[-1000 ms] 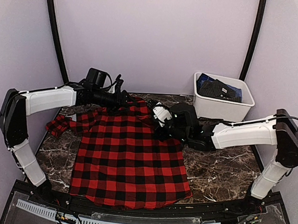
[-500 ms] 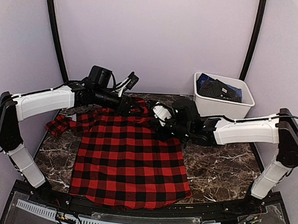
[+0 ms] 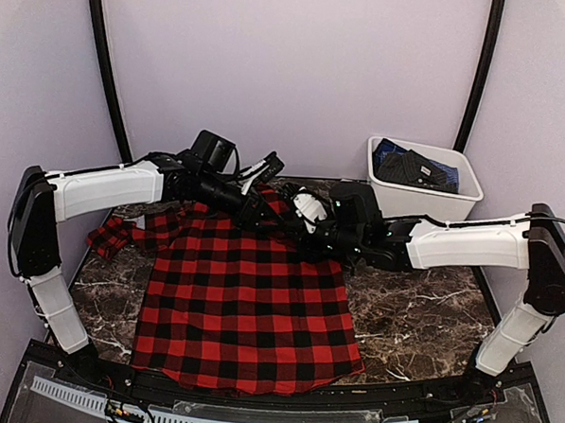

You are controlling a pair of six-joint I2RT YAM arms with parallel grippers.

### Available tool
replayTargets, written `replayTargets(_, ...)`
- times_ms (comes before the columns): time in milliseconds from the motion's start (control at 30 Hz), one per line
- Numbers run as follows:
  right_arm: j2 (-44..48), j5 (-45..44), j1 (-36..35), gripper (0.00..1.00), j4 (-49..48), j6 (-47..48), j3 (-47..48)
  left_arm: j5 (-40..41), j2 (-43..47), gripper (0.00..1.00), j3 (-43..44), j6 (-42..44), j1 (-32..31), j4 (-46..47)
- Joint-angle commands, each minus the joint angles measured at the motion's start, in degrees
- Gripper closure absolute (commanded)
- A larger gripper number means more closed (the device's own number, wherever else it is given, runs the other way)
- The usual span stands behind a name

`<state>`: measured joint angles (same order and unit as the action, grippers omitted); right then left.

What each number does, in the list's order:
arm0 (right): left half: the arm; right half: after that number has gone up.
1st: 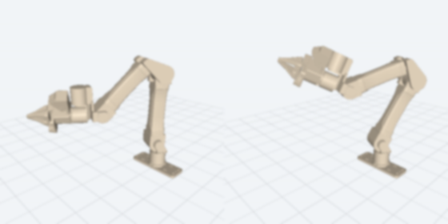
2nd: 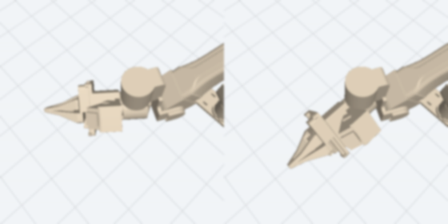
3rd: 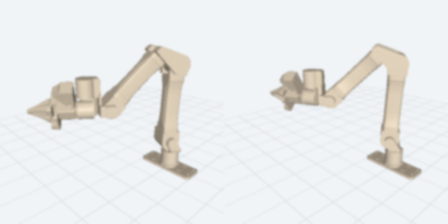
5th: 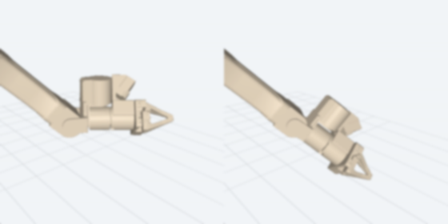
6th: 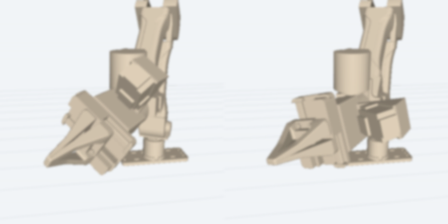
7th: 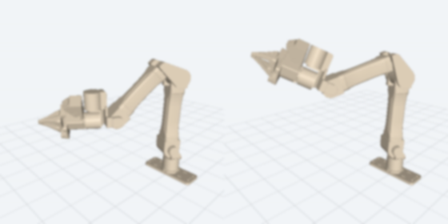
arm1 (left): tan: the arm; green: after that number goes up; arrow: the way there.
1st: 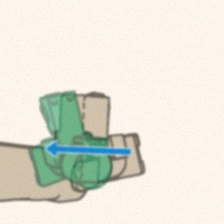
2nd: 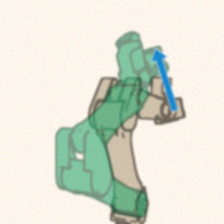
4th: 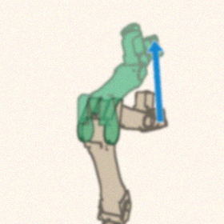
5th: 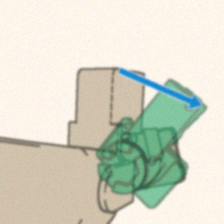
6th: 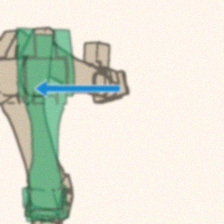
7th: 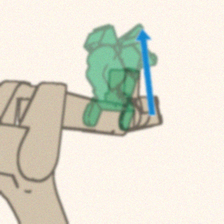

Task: Fold and stack the long sleeve shirts
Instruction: Pass from the right arm to the left

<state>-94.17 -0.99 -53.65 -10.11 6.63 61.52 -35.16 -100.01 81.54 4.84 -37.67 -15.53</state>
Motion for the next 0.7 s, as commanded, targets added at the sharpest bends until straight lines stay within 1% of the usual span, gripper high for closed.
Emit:
replayTargets(0,1.14,0.73,0.87,1.00,-1.08,-1.09,1.97,-2.32,-0.27,0.48,1.89,1.49,-0.45,-2.81)
replayTargets(133,1.02,0.74,1.09,1.00,-0.91,-1.27,1.95,-1.97,-0.55,0.49,1.56,1.65,-0.51,-3.13)
replayTargets(333,0.86,0.74,1.35,1.00,-0.53,-1.53,2.63,-0.79,-1.80,0.59,1.88,1.30,-0.56,-3.27)
replayTargets(400,0.62,0.73,1.36,1.00,-0.44,-1.66,2.94,-0.64,-2.33,0.65,2.49,1.17,-0.64,-3.29)
replayTargets(433,0.57,0.73,1.35,1.00,-0.44,-1.77,3.03,-0.71,-2.72,0.70,2.71,1.06,-0.64,-3.41)
replayTargets(467,0.52,0.73,1.35,1.00,-0.44,-1.92,3.08,-0.68,-2.95,0.71,3.18,1.05,-0.71,-3.52)
replayTargets(500,0.48,0.73,1.35,1.00,-0.44,-2.04,3.08,-0.28,-3.30,0.76,3.40,0.94,-0.73,-3.65)
replayTargets(533,0.52,0.73,1.35,1.00,-0.42,-2.13,3.08,0.08,-3.46,0.83,3.79,0.77,-0.80,-3.60)
replayTargets(567,0.50,0.58,1.35,1.00,-0.44,-2.27,3.00,0.88,-3.53,0.87,3.89,0.21,-0.81,-3.16)
replayTargets(600,0.37,-0.01,1.35,1.00,-0.32,-2.51,3.00,1.23,-3.49,0.94,4.02,-0.12,-0.78,-2.78)
replayTargets(667,0.10,-1.70,1.36,0.98,0.53,-3.40,3.30,2.58,-3.27,1.00,4.36,-1.70,-0.82,-1.58)
